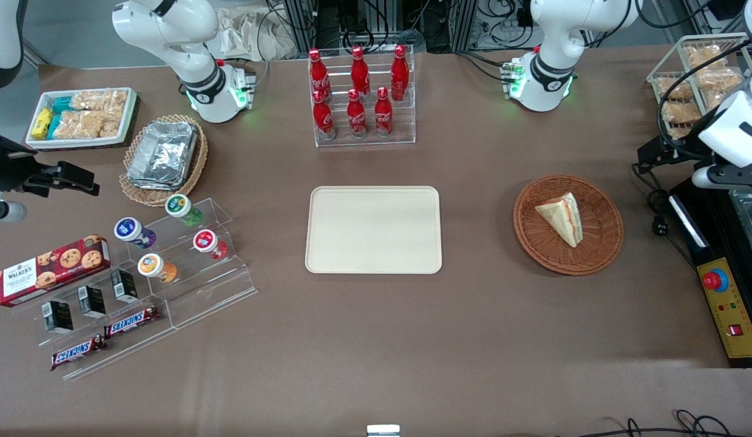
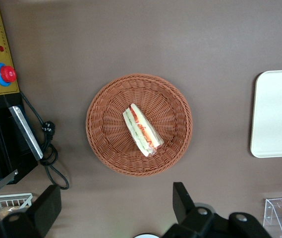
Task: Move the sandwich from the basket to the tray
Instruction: 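Lower the open left gripper over the wrapped sandwich in the wicker basket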
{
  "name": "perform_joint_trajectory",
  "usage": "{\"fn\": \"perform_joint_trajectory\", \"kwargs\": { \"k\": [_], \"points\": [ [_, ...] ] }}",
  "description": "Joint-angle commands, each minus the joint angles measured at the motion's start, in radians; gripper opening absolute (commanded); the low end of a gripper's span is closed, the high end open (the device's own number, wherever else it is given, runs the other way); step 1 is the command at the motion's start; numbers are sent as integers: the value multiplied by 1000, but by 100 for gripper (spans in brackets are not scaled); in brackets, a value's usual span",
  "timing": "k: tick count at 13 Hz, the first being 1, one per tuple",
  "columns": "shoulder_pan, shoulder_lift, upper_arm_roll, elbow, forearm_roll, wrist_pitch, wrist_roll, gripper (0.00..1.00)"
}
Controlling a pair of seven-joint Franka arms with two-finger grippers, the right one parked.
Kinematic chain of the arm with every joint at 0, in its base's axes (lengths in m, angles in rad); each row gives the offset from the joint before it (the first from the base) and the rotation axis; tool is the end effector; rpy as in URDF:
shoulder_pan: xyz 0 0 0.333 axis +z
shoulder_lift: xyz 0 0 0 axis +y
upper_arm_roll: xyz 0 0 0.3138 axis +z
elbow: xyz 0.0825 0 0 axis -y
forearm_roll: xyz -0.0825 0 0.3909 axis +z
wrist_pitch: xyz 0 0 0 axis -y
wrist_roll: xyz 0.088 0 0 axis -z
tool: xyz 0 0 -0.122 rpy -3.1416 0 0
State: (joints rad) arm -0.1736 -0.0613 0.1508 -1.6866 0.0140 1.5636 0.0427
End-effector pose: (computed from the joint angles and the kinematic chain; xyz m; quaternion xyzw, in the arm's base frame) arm 0.5384 -0.0084 0.5848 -0.9990 0.0332 0.0312 0.0021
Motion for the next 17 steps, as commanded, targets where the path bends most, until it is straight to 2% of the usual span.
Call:
{"fn": "perform_joint_trajectory", "kwargs": {
  "k": [1, 3, 6, 9, 11, 12, 17],
  "points": [
    [10, 40, -2, 48, 6, -27, -18, 100],
    [5, 61, -2, 62, 14, -27, -70, 100],
    [-9, 95, -22, 21, 14, 56, -468, 100],
    [-18, 84, -69, -117, 20, 195, -700, 100],
    [-18, 80, -94, -213, 18, 322, -974, 100],
    [-20, 75, -97, -258, 18, 372, -1047, 100],
    [-10, 43, -94, -568, 18, 672, -1069, 100]
  ]
}}
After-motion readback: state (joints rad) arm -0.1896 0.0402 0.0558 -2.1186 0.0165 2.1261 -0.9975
